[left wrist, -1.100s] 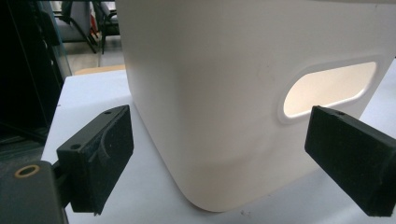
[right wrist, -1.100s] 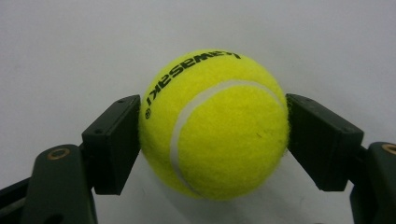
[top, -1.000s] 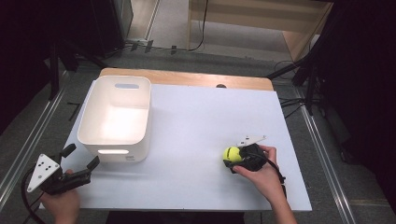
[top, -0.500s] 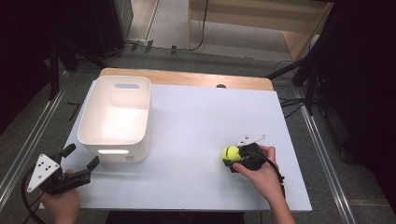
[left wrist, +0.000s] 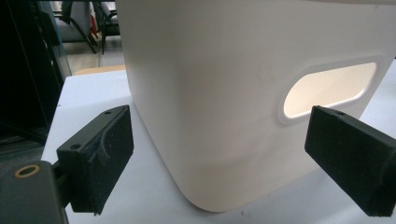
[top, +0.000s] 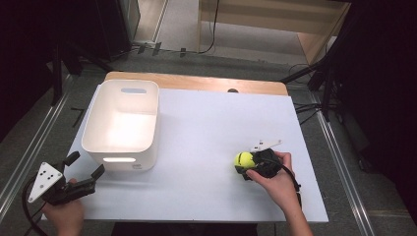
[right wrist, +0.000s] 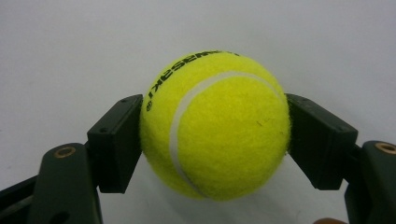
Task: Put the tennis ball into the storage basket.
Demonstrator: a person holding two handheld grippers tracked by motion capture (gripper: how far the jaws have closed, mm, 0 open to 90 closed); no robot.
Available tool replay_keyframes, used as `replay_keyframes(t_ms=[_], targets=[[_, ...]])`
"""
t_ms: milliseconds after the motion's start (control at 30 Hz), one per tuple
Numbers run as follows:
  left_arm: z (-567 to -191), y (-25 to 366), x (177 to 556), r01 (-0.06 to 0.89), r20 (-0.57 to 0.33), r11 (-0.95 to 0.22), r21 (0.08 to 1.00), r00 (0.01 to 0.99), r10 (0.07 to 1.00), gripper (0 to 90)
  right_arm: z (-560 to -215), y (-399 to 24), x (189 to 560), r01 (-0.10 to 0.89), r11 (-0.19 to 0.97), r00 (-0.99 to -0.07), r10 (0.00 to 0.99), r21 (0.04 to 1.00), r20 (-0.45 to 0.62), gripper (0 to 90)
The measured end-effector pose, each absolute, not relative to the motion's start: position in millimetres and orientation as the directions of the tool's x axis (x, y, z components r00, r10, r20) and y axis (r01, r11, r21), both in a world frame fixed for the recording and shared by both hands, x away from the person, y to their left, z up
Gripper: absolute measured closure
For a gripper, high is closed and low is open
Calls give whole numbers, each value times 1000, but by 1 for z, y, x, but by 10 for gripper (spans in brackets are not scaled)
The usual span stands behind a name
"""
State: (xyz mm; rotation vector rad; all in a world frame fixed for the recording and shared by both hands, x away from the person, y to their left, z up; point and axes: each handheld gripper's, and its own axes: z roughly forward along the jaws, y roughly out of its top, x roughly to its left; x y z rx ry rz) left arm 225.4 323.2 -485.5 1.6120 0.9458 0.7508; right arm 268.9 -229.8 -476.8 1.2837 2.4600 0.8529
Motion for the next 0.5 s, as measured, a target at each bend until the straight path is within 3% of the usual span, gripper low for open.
replay_keyframes(t_ms=[500], targets=[[-485,324,225,199,-4,-106,974,486,874,79,-467,-228,272,660,446,-598,799,604,63,237]])
